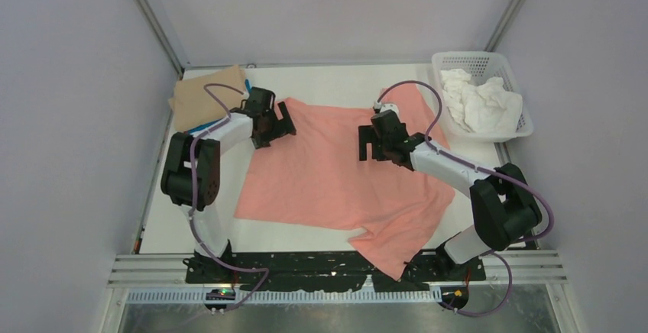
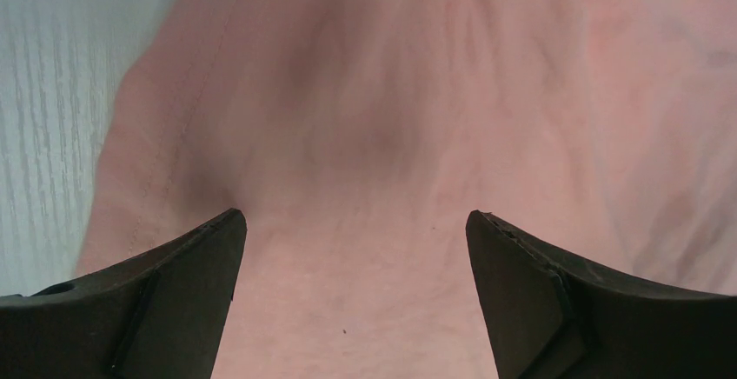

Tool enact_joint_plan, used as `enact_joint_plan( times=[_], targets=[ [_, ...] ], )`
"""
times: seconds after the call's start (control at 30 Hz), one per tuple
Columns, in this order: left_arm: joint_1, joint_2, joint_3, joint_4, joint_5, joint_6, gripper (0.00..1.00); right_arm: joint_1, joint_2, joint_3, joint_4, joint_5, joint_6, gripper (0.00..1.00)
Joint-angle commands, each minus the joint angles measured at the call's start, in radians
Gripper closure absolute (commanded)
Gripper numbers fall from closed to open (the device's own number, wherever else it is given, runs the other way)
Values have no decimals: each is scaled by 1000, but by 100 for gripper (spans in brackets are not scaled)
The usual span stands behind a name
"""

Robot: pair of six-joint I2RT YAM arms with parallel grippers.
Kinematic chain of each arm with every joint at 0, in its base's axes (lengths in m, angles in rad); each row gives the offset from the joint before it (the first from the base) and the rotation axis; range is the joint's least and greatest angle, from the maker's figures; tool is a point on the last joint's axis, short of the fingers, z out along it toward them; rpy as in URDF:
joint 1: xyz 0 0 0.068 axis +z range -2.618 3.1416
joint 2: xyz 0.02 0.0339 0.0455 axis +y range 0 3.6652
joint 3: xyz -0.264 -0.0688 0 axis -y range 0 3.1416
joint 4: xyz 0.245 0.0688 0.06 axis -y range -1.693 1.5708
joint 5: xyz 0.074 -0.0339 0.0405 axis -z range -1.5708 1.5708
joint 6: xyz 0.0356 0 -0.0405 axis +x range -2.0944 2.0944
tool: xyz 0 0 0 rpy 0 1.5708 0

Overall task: Fold and stack the t-shirts
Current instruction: Flatten out the tshirt

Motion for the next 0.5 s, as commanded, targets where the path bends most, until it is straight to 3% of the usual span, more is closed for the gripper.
enact_joint_plan(
  times=[0.0,0.27,0.47],
  targets=[
    [3,-9,-23,49,23,-19,0,32,-8,66,31,-23,16,5],
    [-33,-75,-274,74,69,-57,0,42,0,83,75,-67,19,5],
    [-118,-279,-547,126,158,-145,0,65,41,105,150,-154,33,5]
  ],
)
